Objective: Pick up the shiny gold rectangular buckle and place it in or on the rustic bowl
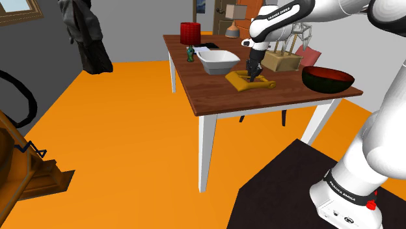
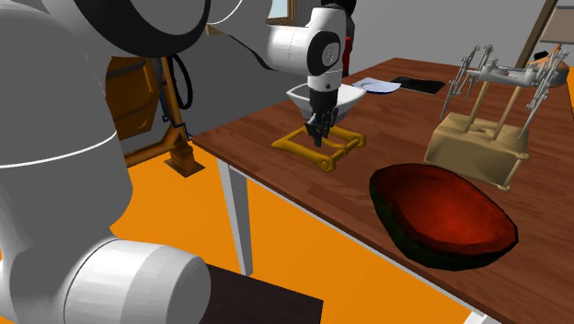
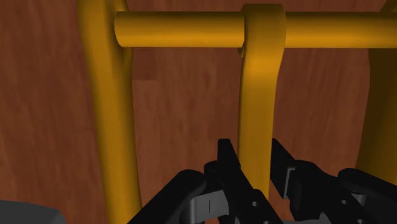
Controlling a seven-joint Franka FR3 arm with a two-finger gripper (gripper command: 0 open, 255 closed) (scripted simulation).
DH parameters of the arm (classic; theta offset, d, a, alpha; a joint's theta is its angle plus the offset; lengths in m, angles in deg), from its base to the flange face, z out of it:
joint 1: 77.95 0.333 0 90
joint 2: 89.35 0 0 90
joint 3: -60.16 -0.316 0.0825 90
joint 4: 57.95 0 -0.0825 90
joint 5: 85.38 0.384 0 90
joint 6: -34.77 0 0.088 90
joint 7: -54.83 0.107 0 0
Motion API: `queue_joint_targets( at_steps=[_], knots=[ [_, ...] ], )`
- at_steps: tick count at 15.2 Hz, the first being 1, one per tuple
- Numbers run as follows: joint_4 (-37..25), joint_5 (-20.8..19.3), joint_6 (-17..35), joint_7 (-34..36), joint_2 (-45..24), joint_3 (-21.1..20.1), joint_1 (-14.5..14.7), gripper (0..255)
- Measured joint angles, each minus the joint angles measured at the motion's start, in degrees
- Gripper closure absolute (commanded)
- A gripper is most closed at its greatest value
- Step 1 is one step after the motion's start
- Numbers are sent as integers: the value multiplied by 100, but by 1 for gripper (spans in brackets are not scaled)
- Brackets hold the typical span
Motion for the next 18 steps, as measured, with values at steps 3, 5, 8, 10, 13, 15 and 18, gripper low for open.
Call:
queue_joint_targets(
  at_steps=[3,5,8,10,13,15,18],
  knots=[
    [0,0,0,0,0,0,0,255],
    [-53,-25,-89,23,39,0,8,255],
    [-202,-57,-284,41,93,5,11,255],
    [-295,-83,-419,61,141,8,16,255],
    [-453,-121,-636,82,207,12,21,255],
    [-586,-132,-785,92,225,14,20,255],
    [-740,-168,-998,122,292,11,31,255]
  ],
)
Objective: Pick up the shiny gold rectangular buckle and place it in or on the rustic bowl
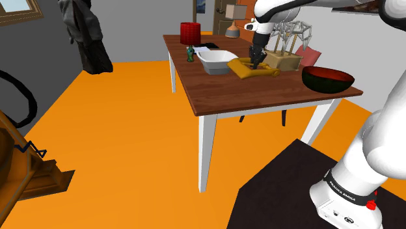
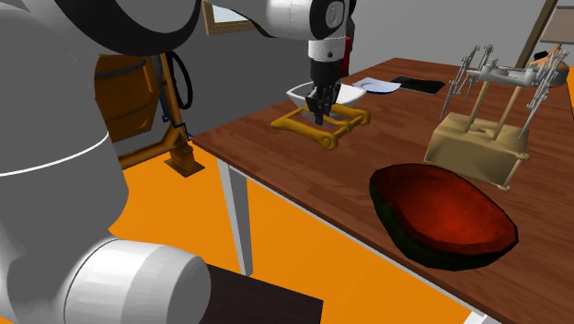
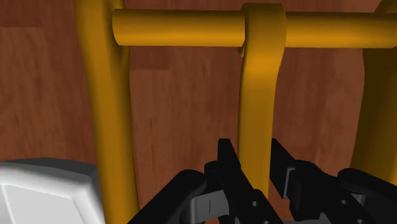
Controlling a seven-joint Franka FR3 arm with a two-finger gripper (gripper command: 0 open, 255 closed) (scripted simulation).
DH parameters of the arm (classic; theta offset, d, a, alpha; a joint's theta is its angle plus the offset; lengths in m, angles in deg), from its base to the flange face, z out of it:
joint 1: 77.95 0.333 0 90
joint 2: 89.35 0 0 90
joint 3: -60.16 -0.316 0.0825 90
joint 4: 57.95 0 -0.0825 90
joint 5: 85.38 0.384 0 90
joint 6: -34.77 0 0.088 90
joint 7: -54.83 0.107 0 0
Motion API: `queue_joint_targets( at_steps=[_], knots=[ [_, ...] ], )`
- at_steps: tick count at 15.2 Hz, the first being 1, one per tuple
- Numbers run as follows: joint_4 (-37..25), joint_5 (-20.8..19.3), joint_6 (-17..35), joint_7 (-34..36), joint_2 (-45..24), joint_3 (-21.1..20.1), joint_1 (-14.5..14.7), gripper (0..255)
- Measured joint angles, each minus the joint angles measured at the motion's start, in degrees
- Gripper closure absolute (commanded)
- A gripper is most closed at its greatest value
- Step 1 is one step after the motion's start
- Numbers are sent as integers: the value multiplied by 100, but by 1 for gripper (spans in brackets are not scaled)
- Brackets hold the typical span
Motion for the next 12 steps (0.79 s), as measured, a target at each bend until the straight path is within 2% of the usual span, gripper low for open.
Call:
queue_joint_targets(
  at_steps=[12],
  knots=[
    [-937,0,-920,2,-19,15,-19,255]
  ],
)
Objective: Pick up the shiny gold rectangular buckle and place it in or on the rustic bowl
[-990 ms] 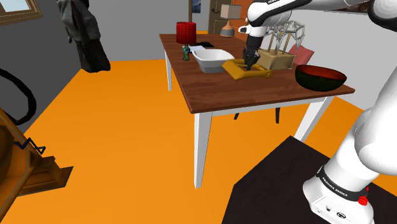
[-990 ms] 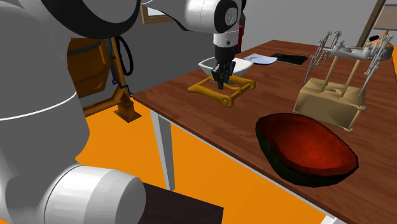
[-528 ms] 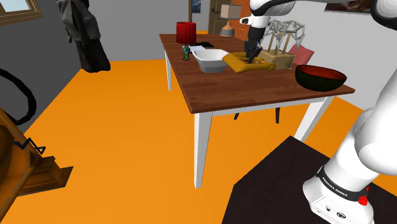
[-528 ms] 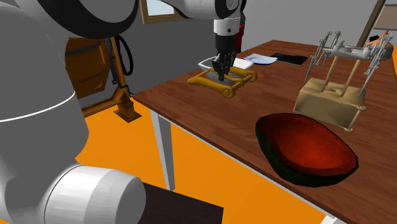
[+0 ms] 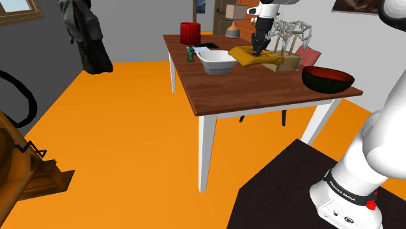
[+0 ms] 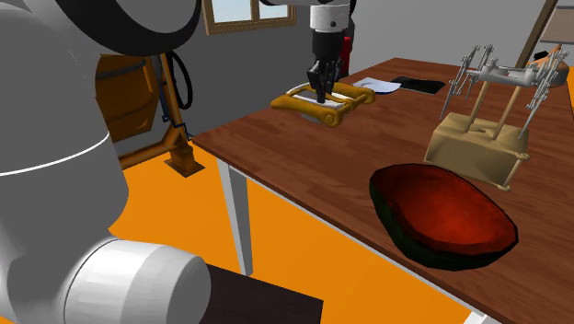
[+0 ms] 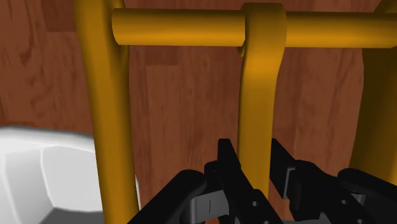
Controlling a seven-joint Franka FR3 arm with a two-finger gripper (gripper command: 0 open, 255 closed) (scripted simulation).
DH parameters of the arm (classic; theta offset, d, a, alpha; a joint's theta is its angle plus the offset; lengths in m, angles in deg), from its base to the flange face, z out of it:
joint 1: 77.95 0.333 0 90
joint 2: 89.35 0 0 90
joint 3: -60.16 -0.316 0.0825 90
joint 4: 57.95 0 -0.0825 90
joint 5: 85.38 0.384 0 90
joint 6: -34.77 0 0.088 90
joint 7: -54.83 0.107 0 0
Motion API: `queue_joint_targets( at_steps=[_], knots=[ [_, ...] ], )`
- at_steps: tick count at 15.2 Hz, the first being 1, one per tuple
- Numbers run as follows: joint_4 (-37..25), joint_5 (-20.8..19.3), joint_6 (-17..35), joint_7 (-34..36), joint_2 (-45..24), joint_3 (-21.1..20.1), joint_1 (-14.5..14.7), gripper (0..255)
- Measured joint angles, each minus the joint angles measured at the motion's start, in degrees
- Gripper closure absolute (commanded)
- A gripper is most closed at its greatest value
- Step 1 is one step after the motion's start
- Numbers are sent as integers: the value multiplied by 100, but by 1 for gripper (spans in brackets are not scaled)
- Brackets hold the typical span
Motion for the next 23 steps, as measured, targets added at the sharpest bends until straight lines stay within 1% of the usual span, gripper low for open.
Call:
queue_joint_targets(
  at_steps=[6,10,15,17,18,23],
  knots=[
    [-578,37,-505,-22,-80,15,-27,255],
    [-244,-113,-506,-283,290,151,-157,255],
    [460,-433,-405,-636,977,343,-353,255],
    [650,-545,-403,-789,1197,425,-441,255],
    [623,-546,-421,-905,1193,494,-491,255],
    [911,-759,-427,-1434,1557,802,-757,255]
  ],
)
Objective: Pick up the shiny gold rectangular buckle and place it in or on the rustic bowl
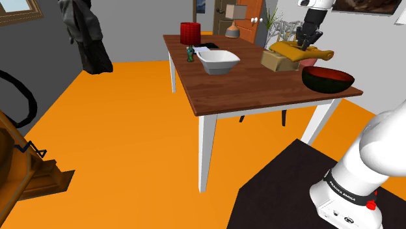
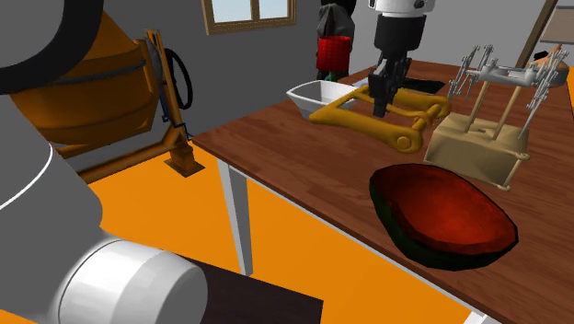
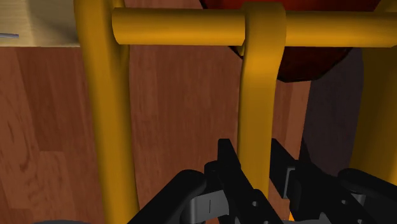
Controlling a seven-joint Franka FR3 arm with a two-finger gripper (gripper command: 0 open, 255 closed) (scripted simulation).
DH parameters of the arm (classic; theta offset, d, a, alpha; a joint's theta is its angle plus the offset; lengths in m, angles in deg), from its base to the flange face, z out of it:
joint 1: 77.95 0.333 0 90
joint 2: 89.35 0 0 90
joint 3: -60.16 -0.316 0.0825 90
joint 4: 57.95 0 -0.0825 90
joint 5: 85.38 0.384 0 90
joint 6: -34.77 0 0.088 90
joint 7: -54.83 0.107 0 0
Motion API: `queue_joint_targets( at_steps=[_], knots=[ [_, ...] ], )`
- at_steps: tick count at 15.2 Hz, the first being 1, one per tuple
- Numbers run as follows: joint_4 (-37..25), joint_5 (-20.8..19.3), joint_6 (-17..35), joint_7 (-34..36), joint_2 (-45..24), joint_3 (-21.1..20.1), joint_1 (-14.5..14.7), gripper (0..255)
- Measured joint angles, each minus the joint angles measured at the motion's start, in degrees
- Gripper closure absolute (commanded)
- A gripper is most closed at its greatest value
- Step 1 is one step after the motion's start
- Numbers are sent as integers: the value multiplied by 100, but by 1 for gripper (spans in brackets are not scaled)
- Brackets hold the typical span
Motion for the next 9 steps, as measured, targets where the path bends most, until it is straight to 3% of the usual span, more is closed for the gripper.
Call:
queue_joint_targets(
  at_steps=[9],
  knots=[
    [140,-329,-136,-1071,428,661,-469,255]
  ],
)
